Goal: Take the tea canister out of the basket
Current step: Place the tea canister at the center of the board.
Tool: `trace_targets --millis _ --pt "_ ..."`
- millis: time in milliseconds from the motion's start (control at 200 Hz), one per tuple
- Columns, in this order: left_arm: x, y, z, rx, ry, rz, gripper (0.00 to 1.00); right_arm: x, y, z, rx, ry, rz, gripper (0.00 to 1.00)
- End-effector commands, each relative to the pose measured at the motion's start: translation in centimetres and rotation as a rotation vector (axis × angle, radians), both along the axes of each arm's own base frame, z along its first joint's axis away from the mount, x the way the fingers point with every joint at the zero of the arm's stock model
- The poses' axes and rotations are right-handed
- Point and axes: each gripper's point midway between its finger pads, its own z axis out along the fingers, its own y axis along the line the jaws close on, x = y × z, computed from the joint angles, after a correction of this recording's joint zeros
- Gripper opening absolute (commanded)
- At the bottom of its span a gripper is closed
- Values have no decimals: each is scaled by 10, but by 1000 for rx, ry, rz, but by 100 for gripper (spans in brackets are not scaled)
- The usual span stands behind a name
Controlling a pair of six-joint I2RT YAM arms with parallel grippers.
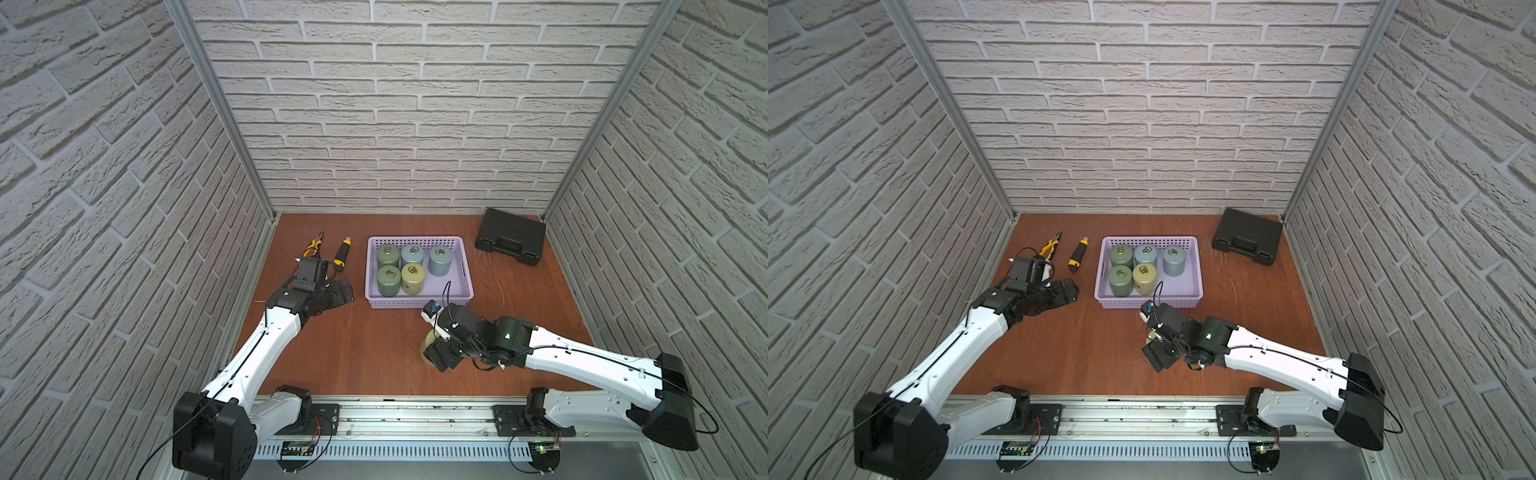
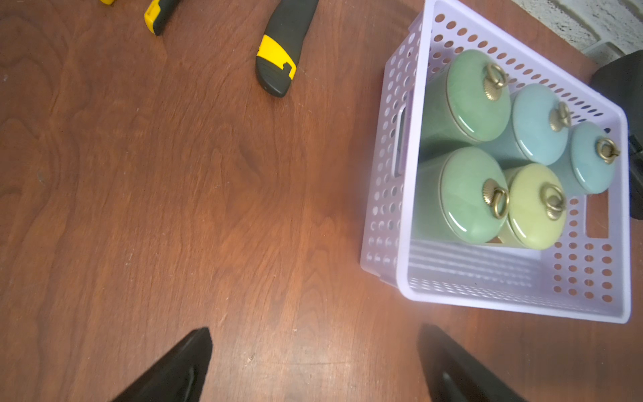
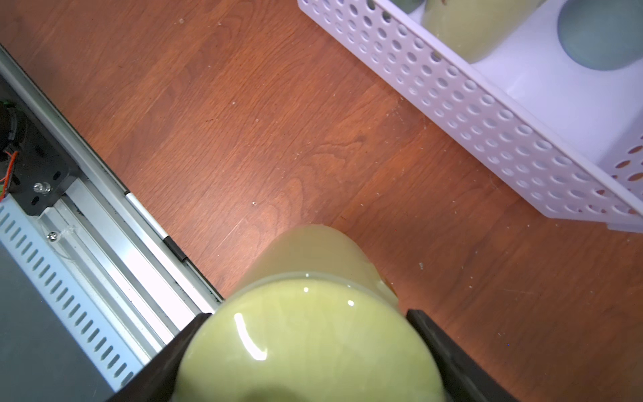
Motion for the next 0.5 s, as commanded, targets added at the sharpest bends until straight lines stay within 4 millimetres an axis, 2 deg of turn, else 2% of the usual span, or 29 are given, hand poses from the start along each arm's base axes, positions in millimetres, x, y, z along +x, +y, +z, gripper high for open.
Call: trace_targets --millis 0,210,495 --pt "-3 -2 -2 -7 6 -12 98 6 25 11 78 -66 0 40" --pt "-3 -3 -3 -9 10 -16 98 -8 44 -1 58 -55 52 39" --pt "-2 -5 -4 -12 14 -25 98 -21 53 -15 32 -45 85 39"
